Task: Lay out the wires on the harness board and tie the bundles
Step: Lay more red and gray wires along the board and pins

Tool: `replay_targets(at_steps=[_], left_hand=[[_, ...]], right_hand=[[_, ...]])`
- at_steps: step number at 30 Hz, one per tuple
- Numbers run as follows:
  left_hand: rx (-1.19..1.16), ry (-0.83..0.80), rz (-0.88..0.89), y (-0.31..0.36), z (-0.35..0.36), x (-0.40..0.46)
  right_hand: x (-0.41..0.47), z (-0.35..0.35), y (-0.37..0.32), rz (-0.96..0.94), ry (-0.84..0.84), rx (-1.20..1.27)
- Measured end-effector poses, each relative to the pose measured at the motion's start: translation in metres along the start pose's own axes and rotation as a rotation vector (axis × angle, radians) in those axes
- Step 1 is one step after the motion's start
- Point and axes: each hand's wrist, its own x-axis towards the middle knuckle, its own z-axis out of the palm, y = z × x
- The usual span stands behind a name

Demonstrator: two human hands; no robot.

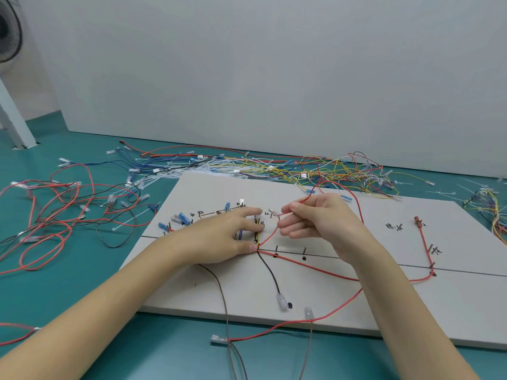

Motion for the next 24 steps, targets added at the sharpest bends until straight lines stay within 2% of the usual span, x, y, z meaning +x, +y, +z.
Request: replay_targets(at_steps=[4, 8, 13, 17, 21, 24], left_hand=[[-0.101, -0.004, 0.011, -0.007, -0.003, 0.005], [-0.212, 0.020, 0.002, -0.013, -0.001, 0.005], [-0.147, 0.019, 0.012, -0.011, 0.000, 0.006], [-0.088, 0.057, 0.010, -0.010, 0.003, 0.003], [-0.179, 0.074, 0.024, -0.009, 0.001, 0.002], [-0.177, 0.082, 0.020, -0.008, 0.001, 0.001]], right_hand=[[0.005, 0.007, -0.005, -0.005, 0.096, -0.277], [0.021, 0.016, -0.011, 0.040, 0.106, -0.568], [0.044, 0.030, -0.017, 0.122, 0.062, -0.839], [0.050, 0.031, -0.020, 0.187, 0.023, -0.855], [0.046, 0.027, -0.018, 0.166, -0.003, -0.829], [0.042, 0.022, -0.017, 0.117, -0.049, -0.721]])
